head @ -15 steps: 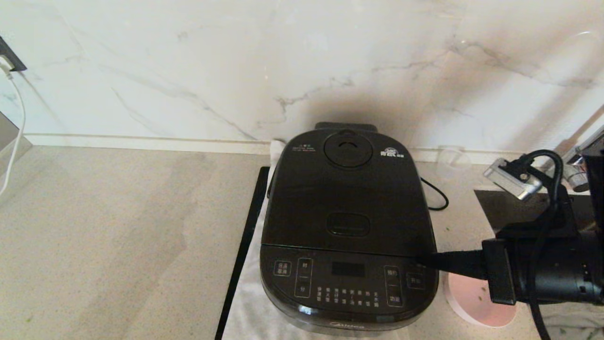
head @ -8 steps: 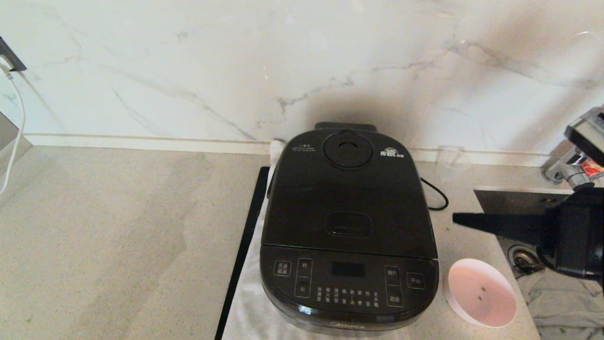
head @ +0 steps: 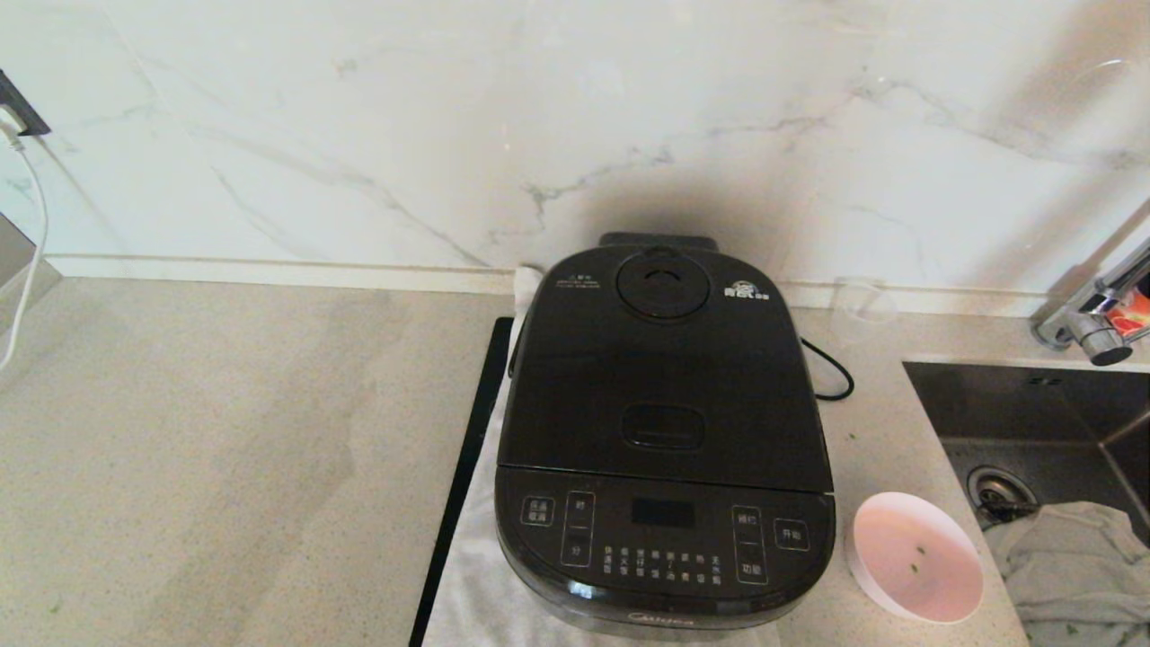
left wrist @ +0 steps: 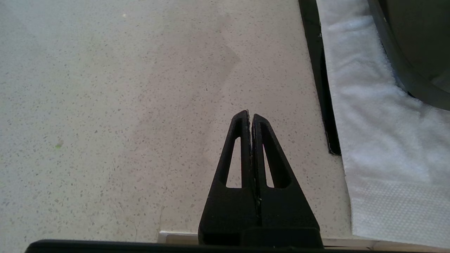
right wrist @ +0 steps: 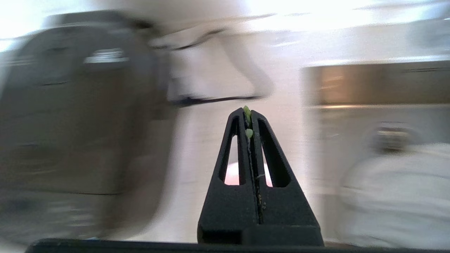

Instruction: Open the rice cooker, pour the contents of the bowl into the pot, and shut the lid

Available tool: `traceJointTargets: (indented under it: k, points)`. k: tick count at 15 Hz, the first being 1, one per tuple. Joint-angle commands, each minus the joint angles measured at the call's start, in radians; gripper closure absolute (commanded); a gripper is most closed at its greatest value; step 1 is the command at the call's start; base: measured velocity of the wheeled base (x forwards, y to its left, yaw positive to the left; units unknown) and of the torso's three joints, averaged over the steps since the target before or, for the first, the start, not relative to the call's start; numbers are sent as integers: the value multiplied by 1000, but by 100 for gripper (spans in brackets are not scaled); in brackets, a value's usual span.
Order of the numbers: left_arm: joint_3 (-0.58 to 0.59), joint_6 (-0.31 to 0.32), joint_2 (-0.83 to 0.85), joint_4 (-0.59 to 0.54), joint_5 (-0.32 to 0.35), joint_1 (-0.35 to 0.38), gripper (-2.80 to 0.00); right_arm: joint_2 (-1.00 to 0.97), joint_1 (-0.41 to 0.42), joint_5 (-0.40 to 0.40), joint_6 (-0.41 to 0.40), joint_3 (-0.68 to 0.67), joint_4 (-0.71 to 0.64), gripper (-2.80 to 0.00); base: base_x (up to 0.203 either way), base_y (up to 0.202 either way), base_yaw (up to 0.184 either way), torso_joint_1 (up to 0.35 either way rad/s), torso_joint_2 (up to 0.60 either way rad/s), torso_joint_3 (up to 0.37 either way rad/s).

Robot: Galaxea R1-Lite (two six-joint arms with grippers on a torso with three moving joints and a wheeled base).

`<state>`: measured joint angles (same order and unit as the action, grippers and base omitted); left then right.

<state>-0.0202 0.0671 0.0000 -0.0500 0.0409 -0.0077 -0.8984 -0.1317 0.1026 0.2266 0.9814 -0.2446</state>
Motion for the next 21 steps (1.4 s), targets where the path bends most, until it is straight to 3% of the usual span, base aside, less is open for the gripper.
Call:
traceJointTargets:
  k: [1, 7, 10, 12, 15, 18, 20, 21]
  points:
    - [0, 0, 0, -1, 1, 0, 0, 207, 31, 89, -40, -84, -18, 0, 0, 0, 0, 0, 0, 0]
    - [0, 1, 0, 0, 1, 0, 0, 610, 41, 159, -111, -410, -64, 0, 0, 0, 0, 0, 0, 0]
    - [-1, 0, 0, 1, 1, 0, 0, 623, 54, 304, -123, -527, -21, 0, 0, 0, 0, 0, 0, 0]
    - [0, 2, 0, 1, 1, 0, 0, 628, 139, 304, -193, -527, -19, 0, 0, 0, 0, 0, 0, 0]
    - [0, -3, 0, 1, 1, 0, 0, 715, 153, 292, -248, -634, -10, 0, 0, 0, 0, 0, 0, 0]
    - [0, -3, 0, -1, 1, 0, 0, 860, 142, 208, -249, -780, 33, 0, 0, 0, 0, 0, 0, 0]
    - [0, -3, 0, 1, 1, 0, 0, 889, 140, 91, -256, -913, 199, 0, 0, 0, 0, 0, 0, 0]
    - [0, -3, 0, 1, 1, 0, 0, 893, 140, -24, -265, -948, 265, 0, 0, 0, 0, 0, 0, 0]
